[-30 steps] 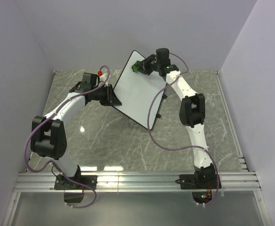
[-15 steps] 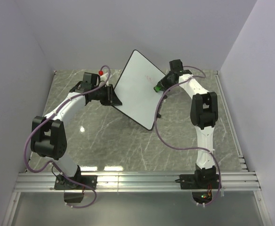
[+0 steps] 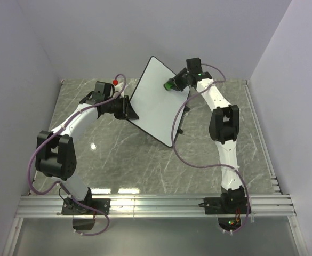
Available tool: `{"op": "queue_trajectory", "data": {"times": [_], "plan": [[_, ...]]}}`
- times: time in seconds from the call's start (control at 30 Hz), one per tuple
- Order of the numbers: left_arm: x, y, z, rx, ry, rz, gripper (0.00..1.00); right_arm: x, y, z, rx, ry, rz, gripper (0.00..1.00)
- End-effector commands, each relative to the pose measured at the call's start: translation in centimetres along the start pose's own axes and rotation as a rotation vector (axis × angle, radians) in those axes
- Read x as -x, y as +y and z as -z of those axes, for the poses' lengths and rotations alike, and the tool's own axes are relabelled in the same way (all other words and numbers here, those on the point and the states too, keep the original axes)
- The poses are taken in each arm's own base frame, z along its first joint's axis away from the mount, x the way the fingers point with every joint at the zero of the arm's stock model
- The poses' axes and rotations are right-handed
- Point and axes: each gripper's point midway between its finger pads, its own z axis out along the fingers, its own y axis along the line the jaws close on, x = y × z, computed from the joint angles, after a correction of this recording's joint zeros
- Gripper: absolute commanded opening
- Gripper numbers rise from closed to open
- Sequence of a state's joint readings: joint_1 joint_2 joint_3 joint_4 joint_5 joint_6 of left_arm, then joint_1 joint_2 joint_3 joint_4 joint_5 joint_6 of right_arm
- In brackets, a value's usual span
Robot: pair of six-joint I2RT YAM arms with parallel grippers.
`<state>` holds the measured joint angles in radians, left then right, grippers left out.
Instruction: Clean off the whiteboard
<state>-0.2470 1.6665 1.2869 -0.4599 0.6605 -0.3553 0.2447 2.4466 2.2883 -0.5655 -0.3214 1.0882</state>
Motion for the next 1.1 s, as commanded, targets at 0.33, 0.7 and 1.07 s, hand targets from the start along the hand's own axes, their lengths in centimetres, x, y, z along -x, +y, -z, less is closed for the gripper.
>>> {"op": "queue_trajectory", "data": {"times": [0.33, 0.7, 1.07], "plan": [[-4.9, 3.4, -2.4, 0.123, 0.156, -0.102, 0.0, -5.0, 7.4, -2.0, 0.25, 0.079, -0.03, 0.0], [-4.8, 3.2, -2.3, 0.115, 0.145, -0.105, 0.0, 0.6, -8.5, 0.3, -0.37, -0.113, 0.03, 0.0], [-4.8, 3.3, -2.7, 0.107, 0.155, -0.099, 0.0, -3.6, -10.7, 0.8, -0.428, -0.002, 0.113, 0.0]]}}
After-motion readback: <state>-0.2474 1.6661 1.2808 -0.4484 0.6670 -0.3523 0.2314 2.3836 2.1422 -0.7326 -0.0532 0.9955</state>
